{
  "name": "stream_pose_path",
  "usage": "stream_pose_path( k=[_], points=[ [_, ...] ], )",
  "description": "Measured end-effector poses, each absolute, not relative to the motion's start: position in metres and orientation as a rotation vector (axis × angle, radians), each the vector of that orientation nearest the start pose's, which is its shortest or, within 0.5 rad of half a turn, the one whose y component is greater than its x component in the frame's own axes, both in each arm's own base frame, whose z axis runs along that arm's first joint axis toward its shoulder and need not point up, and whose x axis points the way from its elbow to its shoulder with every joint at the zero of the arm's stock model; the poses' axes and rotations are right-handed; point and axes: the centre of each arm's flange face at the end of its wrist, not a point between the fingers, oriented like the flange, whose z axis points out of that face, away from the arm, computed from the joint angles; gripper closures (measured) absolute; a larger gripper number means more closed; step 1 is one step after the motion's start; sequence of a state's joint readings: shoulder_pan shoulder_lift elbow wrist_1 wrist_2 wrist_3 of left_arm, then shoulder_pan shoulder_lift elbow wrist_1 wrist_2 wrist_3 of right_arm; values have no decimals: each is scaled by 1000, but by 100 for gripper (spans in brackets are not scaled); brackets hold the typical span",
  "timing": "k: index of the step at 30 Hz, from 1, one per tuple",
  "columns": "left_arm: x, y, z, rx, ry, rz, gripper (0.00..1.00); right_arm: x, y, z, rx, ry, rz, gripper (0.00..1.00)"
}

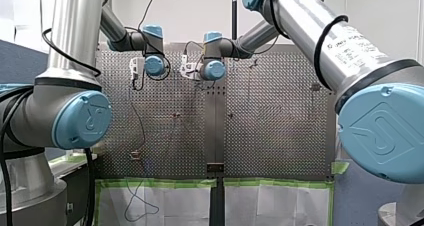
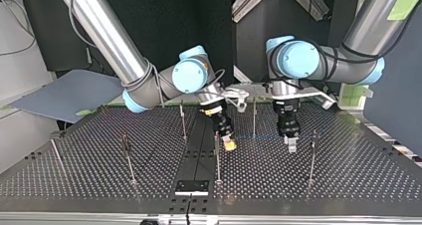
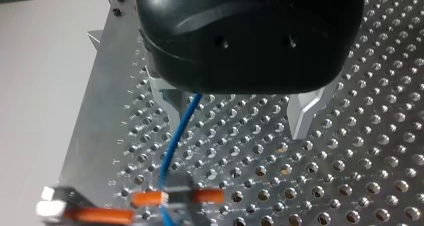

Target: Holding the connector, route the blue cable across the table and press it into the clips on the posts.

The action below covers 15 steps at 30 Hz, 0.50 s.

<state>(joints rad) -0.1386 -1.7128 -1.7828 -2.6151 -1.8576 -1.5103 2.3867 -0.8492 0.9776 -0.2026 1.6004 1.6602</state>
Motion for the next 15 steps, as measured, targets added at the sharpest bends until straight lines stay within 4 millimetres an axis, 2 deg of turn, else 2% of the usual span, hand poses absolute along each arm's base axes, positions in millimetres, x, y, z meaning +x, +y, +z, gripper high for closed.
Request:
stream_pose_path(
  k=[2, 3, 4, 5, 7, 8, 9, 10, 11, 12, 15],
  points=[
    [524, -178, 365, -107, 1404, 135, 0, 654, -438, 339, 1677, -787, 1877, 100],
    [525, -178, 364, -113, 1403, 133, 4, 654, -439, 339, 1677, -788, 1876, 100],
    [526, -177, 364, -120, 1403, 130, 22, 653, -439, 339, 1676, -789, 1875, 100],
    [526, -177, 364, -126, 1403, 126, 22, 653, -440, 339, 1676, -789, 1875, 100],
    [527, -177, 364, -138, 1402, 115, 49, 653, -440, 339, 1674, -790, 1874, 100],
    [526, -177, 364, -142, 1402, 110, 49, 652, -441, 339, 1674, -791, 1874, 100],
    [526, -177, 364, -147, 1402, 105, 62, 652, -441, 339, 1673, -791, 1874, 100],
    [526, -177, 364, -153, 1402, 99, 86, 652, -441, 339, 1673, -791, 1873, 100],
    [526, -178, 364, -157, 1402, 93, 86, 652, -441, 339, 1673, -791, 1873, 100],
    [526, -178, 364, -160, 1401, 86, 100, 652, -441, 339, 1673, -791, 1873, 100],
    [526, -179, 364, -171, 1401, 68, 100, 652, -441, 339, 1673, -792, 1873, 100]
  ],
)
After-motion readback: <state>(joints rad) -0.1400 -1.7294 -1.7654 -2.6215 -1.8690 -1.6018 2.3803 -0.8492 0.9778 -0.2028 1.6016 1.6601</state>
